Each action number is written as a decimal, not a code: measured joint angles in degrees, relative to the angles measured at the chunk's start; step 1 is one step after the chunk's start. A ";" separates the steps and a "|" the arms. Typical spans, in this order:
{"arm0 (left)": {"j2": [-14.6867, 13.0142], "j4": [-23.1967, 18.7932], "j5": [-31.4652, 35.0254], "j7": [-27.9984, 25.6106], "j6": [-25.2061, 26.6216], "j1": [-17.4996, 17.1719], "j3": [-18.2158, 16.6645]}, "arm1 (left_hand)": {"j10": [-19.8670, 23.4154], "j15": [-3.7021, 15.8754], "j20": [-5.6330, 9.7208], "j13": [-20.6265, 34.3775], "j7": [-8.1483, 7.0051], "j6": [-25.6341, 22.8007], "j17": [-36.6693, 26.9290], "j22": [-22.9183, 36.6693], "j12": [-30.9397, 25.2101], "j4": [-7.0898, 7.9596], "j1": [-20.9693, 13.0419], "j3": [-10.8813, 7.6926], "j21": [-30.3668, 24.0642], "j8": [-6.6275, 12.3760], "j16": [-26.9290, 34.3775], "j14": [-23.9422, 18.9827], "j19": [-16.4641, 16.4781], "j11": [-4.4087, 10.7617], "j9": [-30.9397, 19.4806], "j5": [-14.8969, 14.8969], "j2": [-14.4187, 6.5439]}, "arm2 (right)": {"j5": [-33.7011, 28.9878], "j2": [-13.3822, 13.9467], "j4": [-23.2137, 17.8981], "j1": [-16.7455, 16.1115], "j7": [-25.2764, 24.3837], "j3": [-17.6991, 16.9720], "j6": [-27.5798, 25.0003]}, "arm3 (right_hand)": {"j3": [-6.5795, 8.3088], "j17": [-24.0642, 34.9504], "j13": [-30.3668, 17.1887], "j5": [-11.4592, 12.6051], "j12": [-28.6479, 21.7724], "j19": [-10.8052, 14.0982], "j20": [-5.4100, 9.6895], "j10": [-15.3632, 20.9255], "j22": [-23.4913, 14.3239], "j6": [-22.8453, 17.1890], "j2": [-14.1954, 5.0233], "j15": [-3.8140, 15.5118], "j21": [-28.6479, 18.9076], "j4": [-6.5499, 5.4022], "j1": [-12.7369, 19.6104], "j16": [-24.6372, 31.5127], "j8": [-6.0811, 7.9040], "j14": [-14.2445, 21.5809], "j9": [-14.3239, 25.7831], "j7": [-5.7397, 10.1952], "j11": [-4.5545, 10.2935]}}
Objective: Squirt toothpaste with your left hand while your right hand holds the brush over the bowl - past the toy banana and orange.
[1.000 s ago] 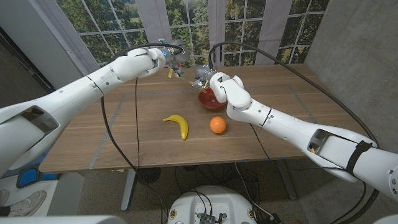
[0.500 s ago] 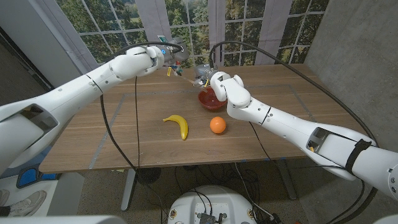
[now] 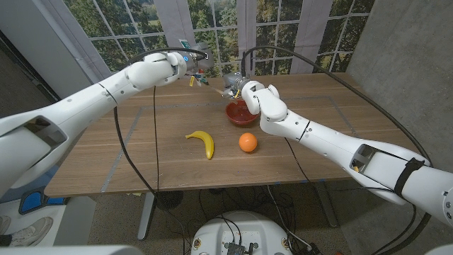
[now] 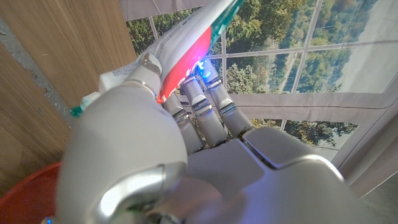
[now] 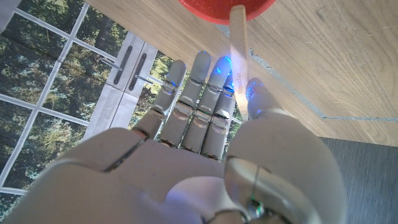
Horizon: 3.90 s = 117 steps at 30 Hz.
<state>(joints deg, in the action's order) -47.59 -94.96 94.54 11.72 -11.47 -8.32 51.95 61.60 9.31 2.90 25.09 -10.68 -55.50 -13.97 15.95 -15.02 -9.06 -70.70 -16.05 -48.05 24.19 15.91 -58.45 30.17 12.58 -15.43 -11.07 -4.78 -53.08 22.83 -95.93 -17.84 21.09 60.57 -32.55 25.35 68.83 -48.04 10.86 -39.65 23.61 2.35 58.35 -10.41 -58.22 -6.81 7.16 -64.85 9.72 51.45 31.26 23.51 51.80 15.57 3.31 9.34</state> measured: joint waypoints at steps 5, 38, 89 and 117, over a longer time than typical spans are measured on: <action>0.46 1.13 0.17 -0.76 0.00 0.55 0.59 | 0.00 -0.02 -0.02 0.05 -0.03 0.02 0.02 -0.26 0.44 -0.13 -0.53 0.32 -1.23 0.00 -0.01 0.02 -0.58 0.00 0.12 0.01 -0.53 | 0.55 0.66 -0.98 -0.33 -0.84 -0.26 1.17 | 0.00 0.00 0.05 -0.01 0.00 0.00 0.00 0.01 0.00 0.00 0.00 0.00 0.00 0.00 0.00 0.00 -0.01 0.00 0.02 0.00 -0.01; 1.83 4.34 -1.79 -4.99 1.63 2.91 2.86 | 0.63 0.10 -0.31 0.89 -0.27 0.35 0.28 -3.28 2.00 -0.05 -0.97 0.56 -9.56 0.62 -0.17 -0.31 -4.39 0.00 0.69 0.50 -0.96 | 1.99 0.98 -0.05 -0.68 -3.63 -2.38 7.13 | 0.00 -0.01 0.12 -0.01 0.46 -0.20 0.21 0.12 0.09 0.01 0.00 -0.22 -0.44 0.00 0.00 0.00 -0.35 0.22 0.09 0.02 -0.12; 1.90 5.08 -0.73 -7.66 3.92 2.25 2.61 | 1.11 0.50 -0.55 0.43 0.15 0.76 0.21 -5.29 3.11 -0.09 -0.97 0.54 -19.09 1.03 -0.39 -0.70 -9.48 -0.11 0.90 0.69 -0.96 | 3.29 4.12 -3.97 -2.42 -8.45 -4.56 10.84 | 0.00 0.02 0.10 -0.01 0.89 -0.19 0.21 0.23 0.27 -0.13 0.00 0.11 -0.84 0.00 0.00 -0.32 -0.34 0.53 0.05 -0.11 -0.23; 1.26 2.58 -6.41 -9.39 12.07 -2.47 -2.08 | 0.89 0.49 -0.34 0.30 0.45 1.06 -0.04 -5.56 3.15 -0.32 -0.98 0.31 -20.83 0.80 -0.40 -0.69 -9.68 0.09 1.16 1.12 -0.97 | 1.78 1.30 1.70 -0.82 -7.12 -3.58 6.32 | 0.00 -0.02 0.44 -0.23 1.52 -0.19 0.21 0.33 0.26 -0.24 0.00 0.00 -1.06 0.00 0.00 -0.31 -0.79 0.63 -0.50 0.02 -0.33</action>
<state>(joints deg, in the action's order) -46.33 -92.38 88.13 2.33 0.59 -10.79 49.87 62.49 9.80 2.57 25.39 -10.22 -54.44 -14.00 10.39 -11.86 -9.38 -71.67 -15.74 -68.88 24.99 15.52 -59.14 20.48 12.67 -14.27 -9.95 -5.75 -51.30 24.14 -94.23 -18.66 13.97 56.99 -26.23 25.35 68.81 -47.59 10.63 -38.13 23.42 2.55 58.68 -10.15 -58.47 -6.81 7.16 -65.91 9.72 51.45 30.94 22.72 52.43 15.07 3.34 9.01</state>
